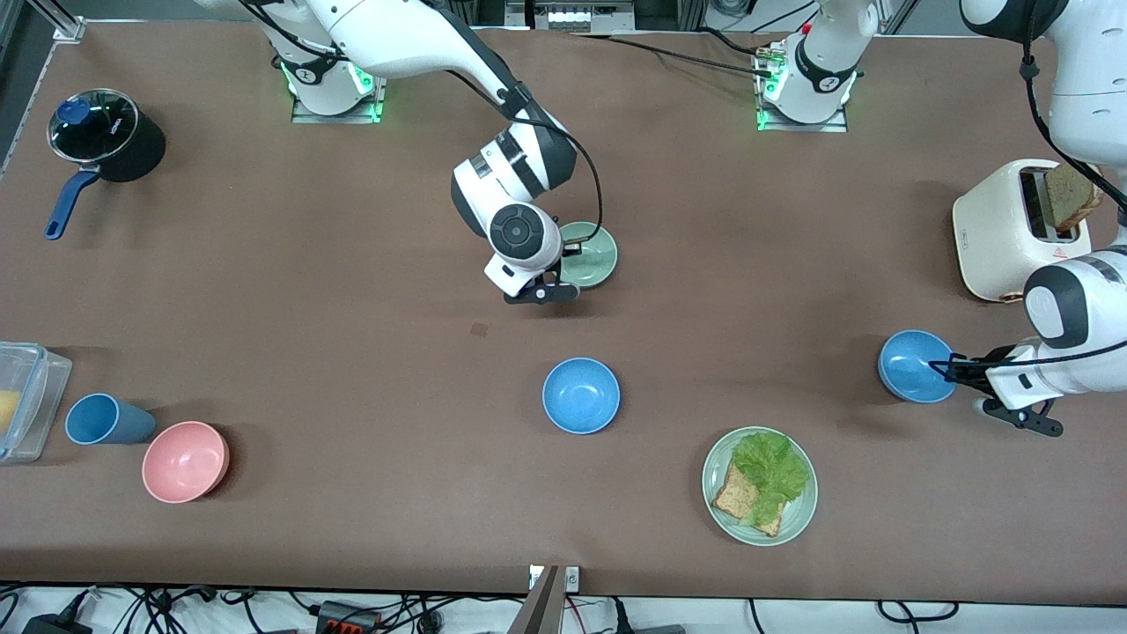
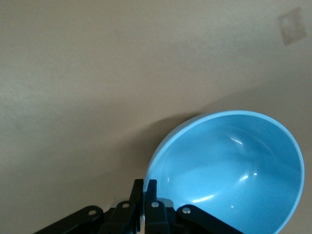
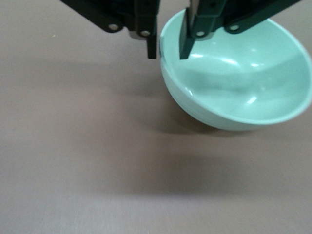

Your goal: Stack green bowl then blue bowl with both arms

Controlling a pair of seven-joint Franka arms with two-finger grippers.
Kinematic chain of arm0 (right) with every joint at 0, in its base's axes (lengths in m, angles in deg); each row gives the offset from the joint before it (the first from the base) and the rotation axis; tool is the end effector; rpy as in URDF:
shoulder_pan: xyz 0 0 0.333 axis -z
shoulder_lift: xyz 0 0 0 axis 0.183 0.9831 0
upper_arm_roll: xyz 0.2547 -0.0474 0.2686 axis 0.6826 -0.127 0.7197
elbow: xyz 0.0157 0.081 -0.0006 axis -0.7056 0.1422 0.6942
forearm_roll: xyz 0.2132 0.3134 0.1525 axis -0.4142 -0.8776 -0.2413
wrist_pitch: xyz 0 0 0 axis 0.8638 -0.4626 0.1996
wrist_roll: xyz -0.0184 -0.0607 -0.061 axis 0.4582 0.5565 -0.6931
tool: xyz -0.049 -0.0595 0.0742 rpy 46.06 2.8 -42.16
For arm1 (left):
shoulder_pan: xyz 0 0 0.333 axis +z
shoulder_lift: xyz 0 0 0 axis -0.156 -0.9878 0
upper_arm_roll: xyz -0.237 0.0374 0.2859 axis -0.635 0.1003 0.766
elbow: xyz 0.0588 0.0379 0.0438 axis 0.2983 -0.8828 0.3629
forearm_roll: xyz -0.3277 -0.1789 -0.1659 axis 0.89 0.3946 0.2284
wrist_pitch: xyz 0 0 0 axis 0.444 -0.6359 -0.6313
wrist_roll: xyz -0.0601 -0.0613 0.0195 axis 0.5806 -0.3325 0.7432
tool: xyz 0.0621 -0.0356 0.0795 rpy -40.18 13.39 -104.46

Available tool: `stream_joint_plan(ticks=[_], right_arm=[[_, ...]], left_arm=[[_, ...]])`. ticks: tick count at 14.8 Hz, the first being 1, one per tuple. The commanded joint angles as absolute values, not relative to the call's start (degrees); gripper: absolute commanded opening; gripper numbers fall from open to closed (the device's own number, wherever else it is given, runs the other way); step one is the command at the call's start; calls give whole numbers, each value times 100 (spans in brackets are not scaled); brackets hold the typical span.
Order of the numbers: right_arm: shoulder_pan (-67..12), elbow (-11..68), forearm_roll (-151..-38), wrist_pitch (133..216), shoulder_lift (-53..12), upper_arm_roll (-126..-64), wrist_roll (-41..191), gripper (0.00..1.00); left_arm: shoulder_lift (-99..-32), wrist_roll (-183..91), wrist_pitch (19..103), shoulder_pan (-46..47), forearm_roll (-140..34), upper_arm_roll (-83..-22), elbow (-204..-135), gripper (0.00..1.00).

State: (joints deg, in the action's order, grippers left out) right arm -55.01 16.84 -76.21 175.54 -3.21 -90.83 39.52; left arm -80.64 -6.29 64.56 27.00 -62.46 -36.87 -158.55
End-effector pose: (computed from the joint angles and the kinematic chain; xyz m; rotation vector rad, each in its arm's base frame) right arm 0.5272 0.5216 0.2644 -3.0113 -0.0741 0.4699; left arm 0.7084 0.2025 0.2514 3.0118 -0.4607 -0.1975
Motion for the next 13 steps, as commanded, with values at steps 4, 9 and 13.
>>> stream_joint_plan(ticks=[4, 9, 13], right_arm=[[-5299, 1113, -7653, 16747, -1205, -9894, 3875, 100], [-5264, 1104, -6959, 16493, -1593, -10888, 4523, 100], [-5194, 902, -6993, 16132, -1602, -11715, 4798, 100]], left_arm=[[-7298, -943, 5195, 2708, -6205, -4051, -15956, 1], [-6332, -2163, 4736, 2743, -6170, -4736, -16754, 1], [-5812, -3351, 4438, 2761, -5916, -5465, -17187, 1]])
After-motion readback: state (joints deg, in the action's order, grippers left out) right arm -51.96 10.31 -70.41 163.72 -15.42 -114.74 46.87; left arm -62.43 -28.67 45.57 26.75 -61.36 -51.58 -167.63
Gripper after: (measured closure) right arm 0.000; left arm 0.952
